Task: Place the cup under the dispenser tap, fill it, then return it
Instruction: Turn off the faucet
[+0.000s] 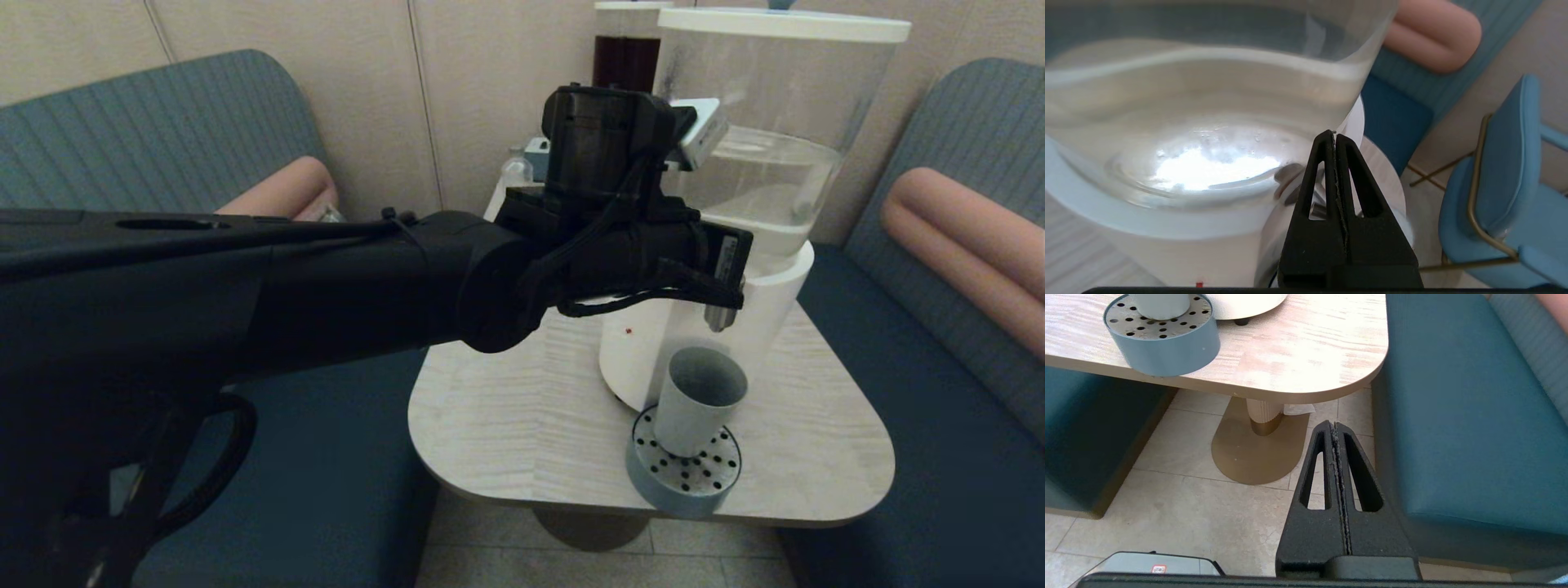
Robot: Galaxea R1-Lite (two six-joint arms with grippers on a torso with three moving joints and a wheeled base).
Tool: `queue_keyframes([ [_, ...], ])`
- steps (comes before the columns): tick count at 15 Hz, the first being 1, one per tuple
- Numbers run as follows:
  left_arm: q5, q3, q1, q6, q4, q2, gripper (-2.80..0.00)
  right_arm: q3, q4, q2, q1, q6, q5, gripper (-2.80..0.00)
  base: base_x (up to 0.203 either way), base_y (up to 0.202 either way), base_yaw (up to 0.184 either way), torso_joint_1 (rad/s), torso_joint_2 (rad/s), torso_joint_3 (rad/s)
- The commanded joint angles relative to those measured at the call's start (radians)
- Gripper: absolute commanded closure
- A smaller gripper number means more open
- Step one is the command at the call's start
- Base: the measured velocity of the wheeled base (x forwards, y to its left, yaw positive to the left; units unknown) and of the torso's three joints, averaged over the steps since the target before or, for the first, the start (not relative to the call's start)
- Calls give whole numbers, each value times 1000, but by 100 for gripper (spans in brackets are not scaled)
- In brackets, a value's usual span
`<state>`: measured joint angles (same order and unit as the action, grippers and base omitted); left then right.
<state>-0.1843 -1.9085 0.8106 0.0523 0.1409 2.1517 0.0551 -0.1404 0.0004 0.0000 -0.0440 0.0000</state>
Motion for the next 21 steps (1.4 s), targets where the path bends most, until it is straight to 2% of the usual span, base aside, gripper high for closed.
queue_keyframes([
  [1, 3, 1, -1, 0, -13, -23, 0, 0, -1, 0, 0, 0, 0, 0, 0, 0, 0, 0, 0, 0],
  [8, 33, 33, -6, -5, -166, -136, 0, 0, -1, 0, 0, 0, 0, 0, 0, 0, 0, 0, 0, 0],
  [17, 37, 143, -7, -8, -157, -142, 0, 0, -1, 0, 0, 0, 0, 0, 0, 0, 0, 0, 0, 0],
  [21, 34, 146, -5, -9, -150, -123, 0, 0, -1, 0, 0, 0, 0, 0, 0, 0, 0, 0, 0, 0],
])
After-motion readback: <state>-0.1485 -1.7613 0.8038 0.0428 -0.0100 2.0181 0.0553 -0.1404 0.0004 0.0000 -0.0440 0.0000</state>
